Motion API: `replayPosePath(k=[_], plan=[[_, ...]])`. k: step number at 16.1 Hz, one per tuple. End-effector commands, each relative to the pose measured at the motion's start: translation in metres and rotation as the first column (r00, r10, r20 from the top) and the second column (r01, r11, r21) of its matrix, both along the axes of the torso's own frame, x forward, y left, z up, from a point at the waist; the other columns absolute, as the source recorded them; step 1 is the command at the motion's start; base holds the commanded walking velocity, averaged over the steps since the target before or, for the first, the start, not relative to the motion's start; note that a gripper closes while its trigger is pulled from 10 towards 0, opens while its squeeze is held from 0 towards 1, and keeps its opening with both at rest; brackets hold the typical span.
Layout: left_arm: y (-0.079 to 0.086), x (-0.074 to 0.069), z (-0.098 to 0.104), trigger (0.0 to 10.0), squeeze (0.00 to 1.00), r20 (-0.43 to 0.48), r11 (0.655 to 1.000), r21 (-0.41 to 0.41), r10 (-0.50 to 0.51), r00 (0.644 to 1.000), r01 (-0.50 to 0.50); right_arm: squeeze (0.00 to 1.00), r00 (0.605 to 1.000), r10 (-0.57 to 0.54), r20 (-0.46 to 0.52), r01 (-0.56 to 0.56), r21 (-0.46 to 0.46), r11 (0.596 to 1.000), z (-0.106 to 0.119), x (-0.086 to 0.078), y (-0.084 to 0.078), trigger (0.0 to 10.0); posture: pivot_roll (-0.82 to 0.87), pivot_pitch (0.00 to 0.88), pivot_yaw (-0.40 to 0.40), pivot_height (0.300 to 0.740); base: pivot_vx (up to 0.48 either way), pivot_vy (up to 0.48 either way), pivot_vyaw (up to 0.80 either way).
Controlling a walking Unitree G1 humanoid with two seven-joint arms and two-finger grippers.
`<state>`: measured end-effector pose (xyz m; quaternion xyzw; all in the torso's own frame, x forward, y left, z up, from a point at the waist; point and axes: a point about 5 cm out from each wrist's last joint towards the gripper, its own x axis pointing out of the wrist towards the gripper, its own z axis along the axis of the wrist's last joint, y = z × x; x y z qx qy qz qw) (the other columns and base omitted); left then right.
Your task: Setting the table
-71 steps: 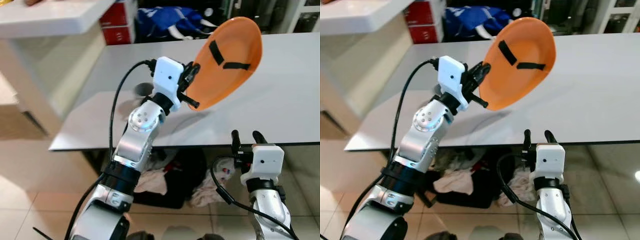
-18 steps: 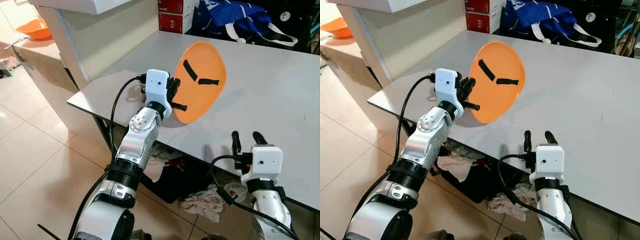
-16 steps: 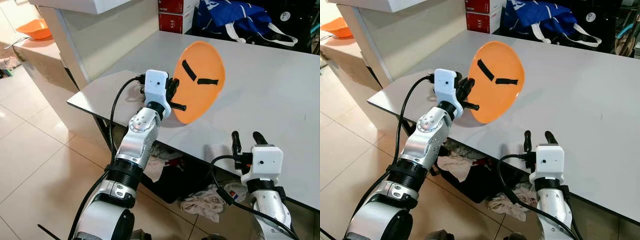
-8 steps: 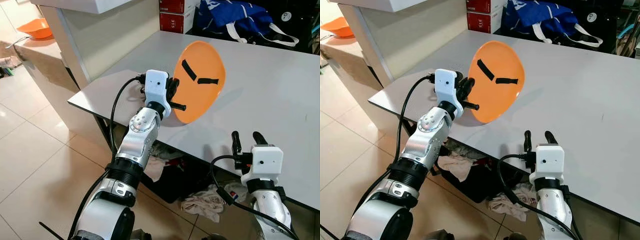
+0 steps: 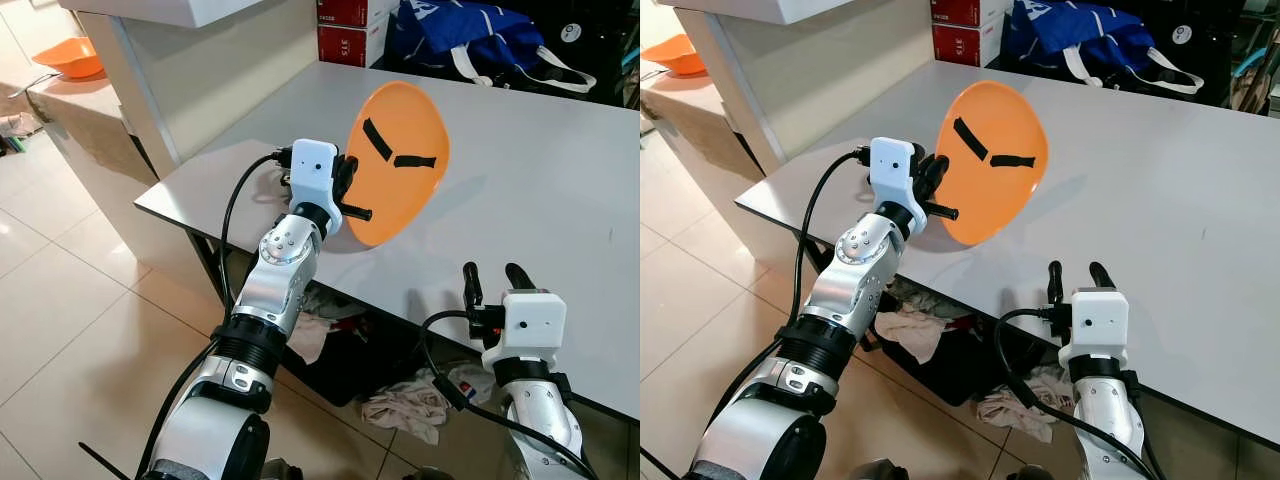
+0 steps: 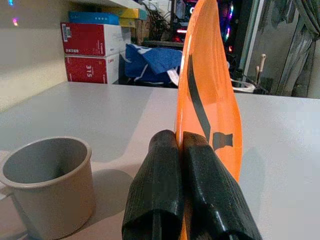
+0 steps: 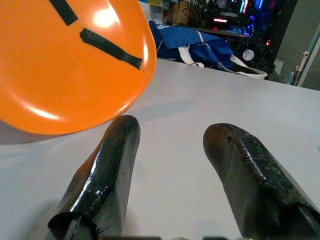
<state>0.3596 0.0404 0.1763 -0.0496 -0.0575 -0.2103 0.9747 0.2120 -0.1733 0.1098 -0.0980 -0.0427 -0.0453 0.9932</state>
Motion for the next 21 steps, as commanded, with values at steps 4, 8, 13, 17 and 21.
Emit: replayPosePath(k=[4,8,13,17,21], plan=[[-0.002,0.002,-0.003,0.0,0.00,-0.022,1.000,0.021,0.000,1.000,0.001,0.00,1.000,0.015,0.008,-0.015,0.003,1.000,0.001,0.001,0.002,10.0,-0.09,0.000,0.099,0.707,0.000,0.000,0.00],[-0.003,0.002,-0.004,9.7,0.00,-0.028,1.000,0.021,-0.005,1.000,0.006,0.00,1.000,0.018,0.007,-0.018,-0.002,1.000,0.000,0.001,0.002,10.0,-0.10,0.000,0.099,0.707,0.000,0.000,0.00],[-0.002,0.002,-0.007,10.0,0.00,-0.046,1.000,0.022,-0.003,0.999,0.004,0.00,1.000,0.017,0.004,-0.017,0.000,1.000,0.000,0.000,0.002,10.0,-0.09,0.000,0.099,0.707,0.000,0.000,0.00],[0.000,0.004,-0.015,10.0,0.00,-0.105,1.000,-0.010,0.013,0.994,-0.014,0.00,1.000,0.016,0.002,-0.016,0.000,1.000,0.000,-0.001,0.002,10.0,-0.09,0.000,0.098,0.707,0.000,0.000,0.00],[-0.002,0.006,-0.019,10.0,0.00,-0.152,0.999,-0.045,0.002,0.988,-0.009,0.00,1.000,0.013,0.004,-0.013,-0.002,1.000,0.000,0.001,0.002,10.0,-0.10,0.000,0.101,0.707,0.000,0.000,0.00]])
